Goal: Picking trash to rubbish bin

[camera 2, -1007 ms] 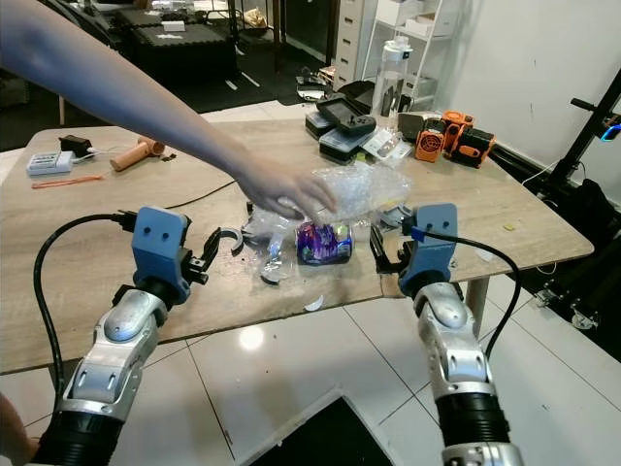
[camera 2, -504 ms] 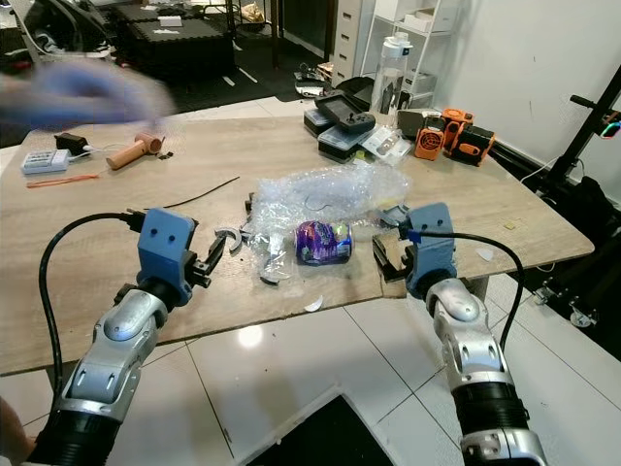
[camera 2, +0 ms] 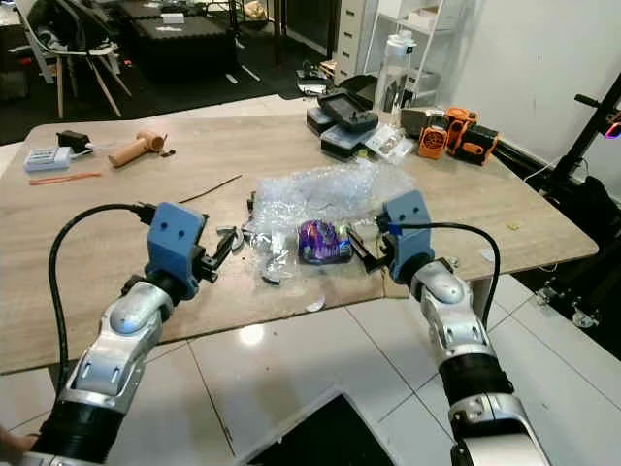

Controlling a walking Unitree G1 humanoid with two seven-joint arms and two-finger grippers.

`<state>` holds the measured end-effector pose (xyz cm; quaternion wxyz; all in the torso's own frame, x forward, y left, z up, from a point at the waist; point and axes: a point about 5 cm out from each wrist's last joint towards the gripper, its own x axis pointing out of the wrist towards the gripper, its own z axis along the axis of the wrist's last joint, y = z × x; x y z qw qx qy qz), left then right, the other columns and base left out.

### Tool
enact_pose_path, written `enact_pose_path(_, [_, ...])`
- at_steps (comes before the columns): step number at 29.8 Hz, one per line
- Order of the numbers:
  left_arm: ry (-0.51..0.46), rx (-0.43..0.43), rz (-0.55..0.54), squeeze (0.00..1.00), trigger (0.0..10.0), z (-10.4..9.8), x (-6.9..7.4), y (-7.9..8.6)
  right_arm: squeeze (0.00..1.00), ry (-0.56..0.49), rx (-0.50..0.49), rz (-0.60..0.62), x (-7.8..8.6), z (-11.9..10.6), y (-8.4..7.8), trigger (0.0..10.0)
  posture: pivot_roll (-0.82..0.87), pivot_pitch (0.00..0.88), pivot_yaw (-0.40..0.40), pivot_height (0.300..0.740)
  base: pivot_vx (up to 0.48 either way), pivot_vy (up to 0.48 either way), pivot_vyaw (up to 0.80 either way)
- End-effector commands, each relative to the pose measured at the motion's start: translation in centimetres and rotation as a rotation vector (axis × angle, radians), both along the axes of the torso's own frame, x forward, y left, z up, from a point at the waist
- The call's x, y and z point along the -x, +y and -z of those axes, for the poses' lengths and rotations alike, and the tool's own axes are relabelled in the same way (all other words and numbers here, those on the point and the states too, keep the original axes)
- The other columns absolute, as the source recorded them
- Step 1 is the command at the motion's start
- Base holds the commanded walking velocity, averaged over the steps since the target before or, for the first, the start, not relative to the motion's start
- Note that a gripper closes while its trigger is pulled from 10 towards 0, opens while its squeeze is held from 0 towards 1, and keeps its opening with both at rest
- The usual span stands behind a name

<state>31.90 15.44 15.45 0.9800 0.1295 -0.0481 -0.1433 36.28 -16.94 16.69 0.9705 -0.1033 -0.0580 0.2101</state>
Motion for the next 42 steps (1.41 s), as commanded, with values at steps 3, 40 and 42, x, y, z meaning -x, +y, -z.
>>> enact_pose_path(3, [-0.002,-0.002,0.013,0.0,10.0,-0.5,-0.8,-0.5,0.0,-0.021,-0.031,-0.043,-1.0,-1.1,0.1,10.0,-0.03,0.105,0.001,0.74,0.0,0.0,0.0])
enact_pose_path(40, [-0.008,0.074,0.395,0.0,10.0,-4.8,0.6,-1.0,0.0,0.102,0.002,-0.308,-3.2,-4.9,-0.8,10.0,-0.04,0.208,0.003,0.74,0.0,0.0,0.0])
enact_pose_path(42, [-0.006,0.071,0.447,0.0,10.0,-4.9,1.1,-1.5,0.0,0.121,0.093,-0.295,-3.1,-4.5,-1.4,10.0,-0.05,0.195,0.001,0.74,0.0,0.0,0.0])
